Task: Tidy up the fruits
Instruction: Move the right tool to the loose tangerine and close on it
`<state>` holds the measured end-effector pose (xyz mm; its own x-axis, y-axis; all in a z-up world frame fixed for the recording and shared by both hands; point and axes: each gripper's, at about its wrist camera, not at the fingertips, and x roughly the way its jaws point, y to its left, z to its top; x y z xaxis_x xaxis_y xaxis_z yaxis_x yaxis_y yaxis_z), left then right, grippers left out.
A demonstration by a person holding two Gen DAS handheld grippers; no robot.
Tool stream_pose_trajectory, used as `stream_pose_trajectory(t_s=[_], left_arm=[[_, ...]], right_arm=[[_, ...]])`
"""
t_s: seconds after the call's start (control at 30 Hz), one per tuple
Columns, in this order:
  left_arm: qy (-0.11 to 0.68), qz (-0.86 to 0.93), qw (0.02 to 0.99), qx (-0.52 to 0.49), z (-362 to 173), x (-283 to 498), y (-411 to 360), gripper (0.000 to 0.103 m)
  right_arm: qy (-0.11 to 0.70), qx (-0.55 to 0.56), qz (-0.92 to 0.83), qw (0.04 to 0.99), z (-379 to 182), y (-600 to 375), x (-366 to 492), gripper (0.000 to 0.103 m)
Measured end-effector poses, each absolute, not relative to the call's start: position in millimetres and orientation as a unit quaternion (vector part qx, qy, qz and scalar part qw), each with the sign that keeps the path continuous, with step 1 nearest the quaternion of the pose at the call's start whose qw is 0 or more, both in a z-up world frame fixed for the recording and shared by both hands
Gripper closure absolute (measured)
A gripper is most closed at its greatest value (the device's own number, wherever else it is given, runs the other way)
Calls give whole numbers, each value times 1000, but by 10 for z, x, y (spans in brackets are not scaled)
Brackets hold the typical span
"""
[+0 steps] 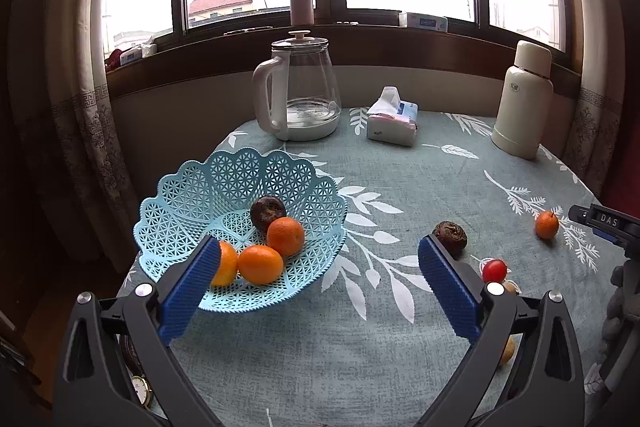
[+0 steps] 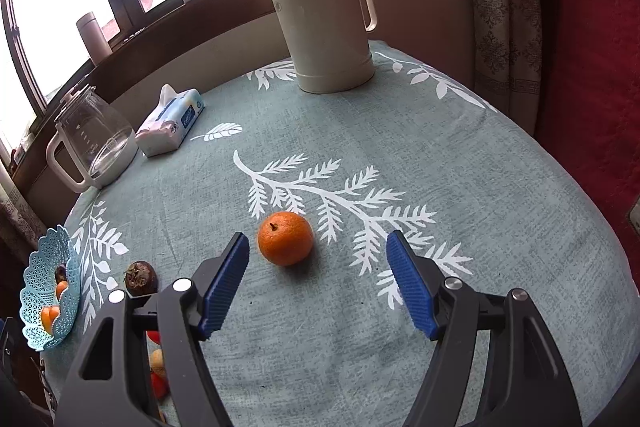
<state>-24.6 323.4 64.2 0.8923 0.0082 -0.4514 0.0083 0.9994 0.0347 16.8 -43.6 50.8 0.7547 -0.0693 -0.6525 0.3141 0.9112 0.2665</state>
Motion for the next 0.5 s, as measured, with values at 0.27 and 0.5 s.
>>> stream_pose_trajectory(t_s=[0.27, 0.5], left_arm=[[243, 7, 970, 13, 626, -156, 3246, 3], [243, 9, 970, 19, 669, -112, 3207, 3]], right_arm=[[368, 123, -82, 918, 414, -257, 536, 32], [397, 97, -73, 910, 253, -178, 793, 40]])
